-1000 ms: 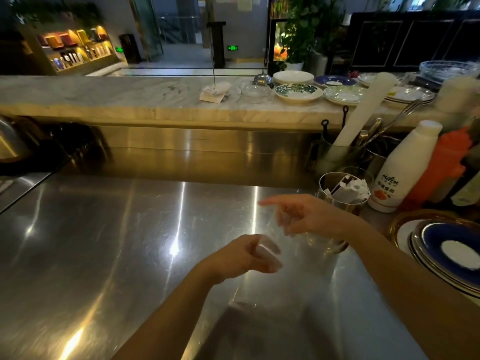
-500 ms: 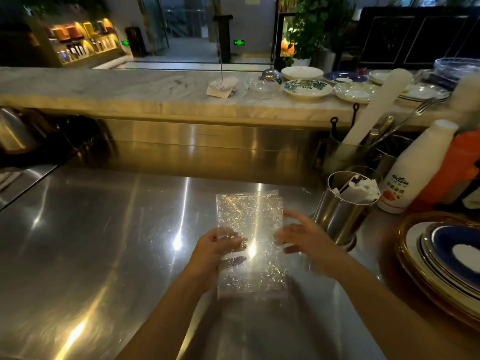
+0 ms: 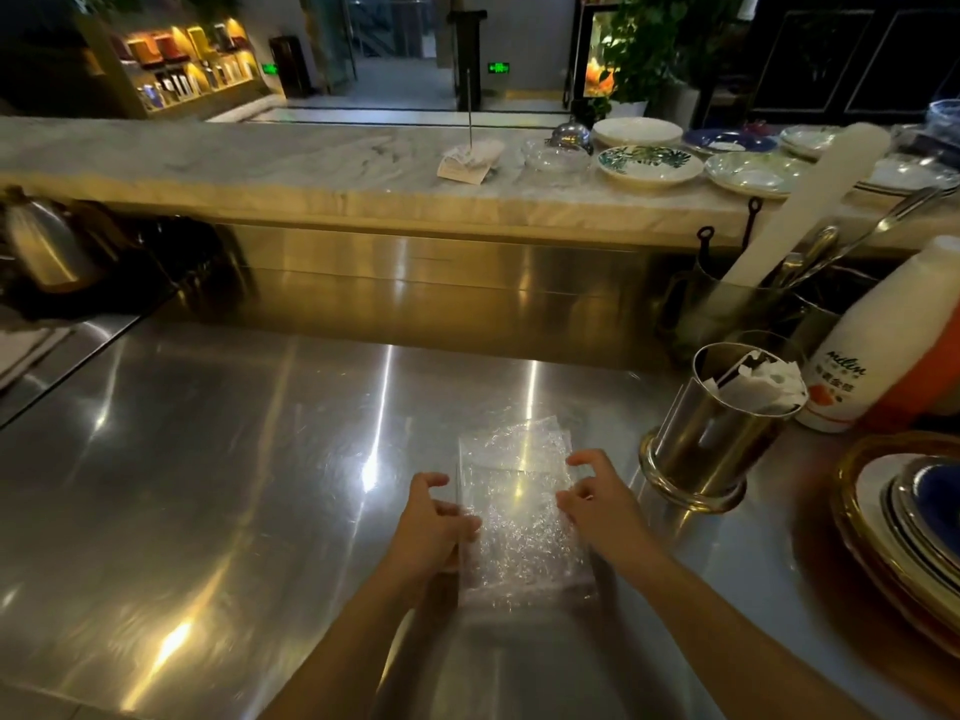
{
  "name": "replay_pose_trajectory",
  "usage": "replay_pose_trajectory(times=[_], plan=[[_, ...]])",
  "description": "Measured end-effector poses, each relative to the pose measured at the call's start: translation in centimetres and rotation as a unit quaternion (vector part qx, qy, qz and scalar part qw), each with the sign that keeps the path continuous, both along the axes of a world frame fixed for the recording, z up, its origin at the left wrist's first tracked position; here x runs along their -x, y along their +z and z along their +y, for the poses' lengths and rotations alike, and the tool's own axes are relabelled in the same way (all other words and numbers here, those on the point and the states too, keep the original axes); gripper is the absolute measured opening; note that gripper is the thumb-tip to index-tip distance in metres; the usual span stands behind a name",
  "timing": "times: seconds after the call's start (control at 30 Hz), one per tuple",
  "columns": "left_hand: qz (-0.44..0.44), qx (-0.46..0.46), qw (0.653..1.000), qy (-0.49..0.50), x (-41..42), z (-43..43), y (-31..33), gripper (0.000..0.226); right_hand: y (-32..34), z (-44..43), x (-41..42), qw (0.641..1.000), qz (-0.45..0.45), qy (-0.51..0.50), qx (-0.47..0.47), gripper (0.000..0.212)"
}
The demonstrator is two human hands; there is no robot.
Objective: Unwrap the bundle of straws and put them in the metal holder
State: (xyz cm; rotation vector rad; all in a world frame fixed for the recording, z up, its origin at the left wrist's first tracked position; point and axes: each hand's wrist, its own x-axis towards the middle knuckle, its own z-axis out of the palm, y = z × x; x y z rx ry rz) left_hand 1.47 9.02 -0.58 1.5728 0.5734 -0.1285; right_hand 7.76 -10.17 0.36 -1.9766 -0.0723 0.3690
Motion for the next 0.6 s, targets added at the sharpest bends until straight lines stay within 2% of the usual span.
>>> replay_pose_trajectory(times=[0.1, 0.2, 0.27, 0.37, 0.47, 0.57, 0.6], plan=[[-0.017, -0.044, 0.999, -0.001, -0.4, 0.2, -0.4, 0.05, -0.9, 0.4, -0.4, 0.997, -0.03, 0.03, 0.059, 0.016], [-0.038, -0.155, 0.987, -0.022, -1.6, 0.1, -0.5, 0.034, -1.4, 1.0, -1.3, 0.995, -0.033, 0.027, 0.089, 0.021], [-0.048, -0.24, 0.968, -0.049, -2.4, -0.1, -0.7, 0.031, -1.6, 1.6, -2.1, 0.993, -0.02, 0.035, 0.108, 0.034], [-0.071, -0.316, 0.942, -0.084, -3.4, -0.5, -1.2, 0.035, -2.1, 2.3, -3.1, 0.984, -0.022, 0.06, 0.164, 0.044], [-0.073, -0.382, 0.912, -0.127, -3.9, -0.6, -1.9, 0.038, -2.6, 2.6, -3.4, 0.951, -0.085, 0.089, 0.285, 0.036], [-0.054, -0.477, 0.858, -0.181, -4.1, -0.3, -2.6, 0.033, -3.0, 2.6, -3.5, 0.923, -0.14, 0.095, 0.345, 0.033], [-0.042, -0.488, 0.85, -0.192, -4.2, -0.1, -2.4, 0.031, -2.9, 2.6, -3.6, 0.915, -0.151, 0.096, 0.361, 0.033]])
